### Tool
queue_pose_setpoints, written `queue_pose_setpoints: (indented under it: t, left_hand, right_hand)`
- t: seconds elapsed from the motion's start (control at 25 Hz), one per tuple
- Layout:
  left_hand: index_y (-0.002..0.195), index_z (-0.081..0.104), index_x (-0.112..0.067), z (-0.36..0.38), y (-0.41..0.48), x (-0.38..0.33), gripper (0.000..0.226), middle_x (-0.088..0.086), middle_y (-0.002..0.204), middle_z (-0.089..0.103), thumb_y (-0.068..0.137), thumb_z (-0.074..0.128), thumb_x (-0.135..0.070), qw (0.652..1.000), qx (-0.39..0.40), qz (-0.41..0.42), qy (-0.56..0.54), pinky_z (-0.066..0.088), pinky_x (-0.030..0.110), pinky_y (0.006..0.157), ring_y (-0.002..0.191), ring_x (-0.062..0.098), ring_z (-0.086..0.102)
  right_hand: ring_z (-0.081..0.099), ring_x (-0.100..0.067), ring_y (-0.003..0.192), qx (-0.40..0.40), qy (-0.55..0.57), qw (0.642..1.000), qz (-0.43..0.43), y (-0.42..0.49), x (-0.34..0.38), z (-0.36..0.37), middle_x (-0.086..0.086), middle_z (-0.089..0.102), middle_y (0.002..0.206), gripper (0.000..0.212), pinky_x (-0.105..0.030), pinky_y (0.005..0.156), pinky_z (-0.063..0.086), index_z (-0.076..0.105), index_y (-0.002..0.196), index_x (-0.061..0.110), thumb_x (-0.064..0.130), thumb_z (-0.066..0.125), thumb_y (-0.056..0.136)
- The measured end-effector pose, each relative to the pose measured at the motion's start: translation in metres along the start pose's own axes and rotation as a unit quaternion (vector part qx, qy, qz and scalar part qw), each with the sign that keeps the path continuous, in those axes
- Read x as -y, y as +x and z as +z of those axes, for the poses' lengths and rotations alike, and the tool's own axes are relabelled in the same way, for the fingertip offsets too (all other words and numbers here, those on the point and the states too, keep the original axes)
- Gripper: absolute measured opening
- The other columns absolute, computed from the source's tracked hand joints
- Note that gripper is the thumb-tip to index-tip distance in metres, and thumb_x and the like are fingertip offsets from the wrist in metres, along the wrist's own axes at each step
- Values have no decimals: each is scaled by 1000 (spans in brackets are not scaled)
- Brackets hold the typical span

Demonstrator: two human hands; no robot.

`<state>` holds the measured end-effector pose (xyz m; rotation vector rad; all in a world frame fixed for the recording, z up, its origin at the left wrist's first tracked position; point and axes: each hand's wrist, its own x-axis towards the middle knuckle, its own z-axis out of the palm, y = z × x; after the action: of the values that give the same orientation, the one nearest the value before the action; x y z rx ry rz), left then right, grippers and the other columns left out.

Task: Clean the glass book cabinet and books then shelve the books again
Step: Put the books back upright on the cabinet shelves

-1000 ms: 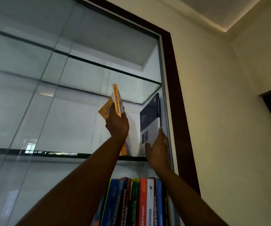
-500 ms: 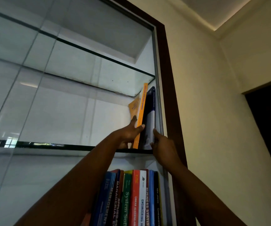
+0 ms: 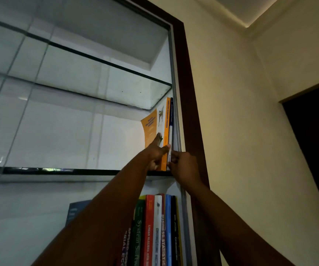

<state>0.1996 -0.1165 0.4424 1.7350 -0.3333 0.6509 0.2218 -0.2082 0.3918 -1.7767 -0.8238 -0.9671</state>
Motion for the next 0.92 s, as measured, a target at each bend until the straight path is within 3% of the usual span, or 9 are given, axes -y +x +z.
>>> queue_pose_setpoints:
  t: [0.12, 0.24, 0.36, 0.48, 0.6, 0.68, 0.84, 0.92]
  left_hand:
    - [149, 4, -34, 5, -3, 1, 63, 16, 151, 27, 100, 41, -22, 998, -32, 8, 47, 44, 45, 91, 129, 37, 41]
    - [150, 11, -24, 7, -21, 1, 63, 12, 154, 23, 97, 42, -39, 973, -78, 51, 213, 32, 44, 110, 137, 31, 30]
    - [141, 40, -21, -5, -81, 11, 50, 5, 145, 41, 95, 50, -37, 942, -138, 120, 281, 36, 32, 106, 130, 21, 42]
    - [125, 58, -24, -29, -174, 31, 34, -5, 128, 56, 91, 57, -29, 928, -159, 153, 301, 39, 20, 98, 119, 10, 51]
    - [117, 63, -27, -50, -278, 57, 32, -13, 118, 62, 86, 57, -32, 944, -146, 45, 294, 40, 2, 81, 109, -2, 56]
    - [112, 65, -30, -67, -362, 72, 38, -20, 110, 65, 77, 56, -40, 941, -158, -40, 295, 41, 0, 77, 101, -11, 57]
    - [102, 68, -44, -115, -556, 100, 34, -24, 105, 67, 74, 65, -61, 898, -268, -217, 275, 45, 9, 80, 102, -9, 58]
    - [99, 66, -41, -126, -671, 110, 16, -13, 104, 66, 83, 62, -44, 844, -371, -295, 250, 45, 11, 73, 106, 7, 57]
  right_hand:
    - [63, -21, 95, 15, 45, 998, 32, -17, 7, -7, -15, 66, 108, 24, -23, 76, 49, 61, 114, 4, 6, 53, 92]
    - [58, -14, 97, 80, 105, 991, 29, -42, 8, -22, -9, 61, 121, 33, -12, 70, 45, 54, 128, 10, 8, 46, 96]
    - [56, 0, 89, 163, 199, 966, 26, -80, 0, -30, 3, 54, 125, 40, -5, 65, 46, 46, 136, 21, 15, 47, 97]
    - [53, -2, 100, 226, 221, 949, -6, -129, -1, -19, 4, 55, 120, 36, -1, 70, 41, 51, 130, 20, 16, 52, 95]
    - [58, 3, 90, 355, 281, 892, 12, -198, 8, 8, 4, 61, 107, 30, -10, 76, 43, 56, 123, 16, 10, 53, 93]
    - [56, 17, 77, 436, 286, 853, 15, -252, 18, 29, 11, 62, 105, 26, -1, 71, 41, 59, 118, 20, 13, 54, 93]
    - [60, 3, 95, 557, 258, 789, -16, -363, 66, 78, 10, 63, 118, 24, -2, 73, 41, 63, 114, 28, 22, 58, 92]
    - [58, 0, 98, 630, 262, 731, -31, -429, 111, 101, 10, 61, 118, 28, 0, 73, 38, 61, 120, 22, 20, 57, 92]
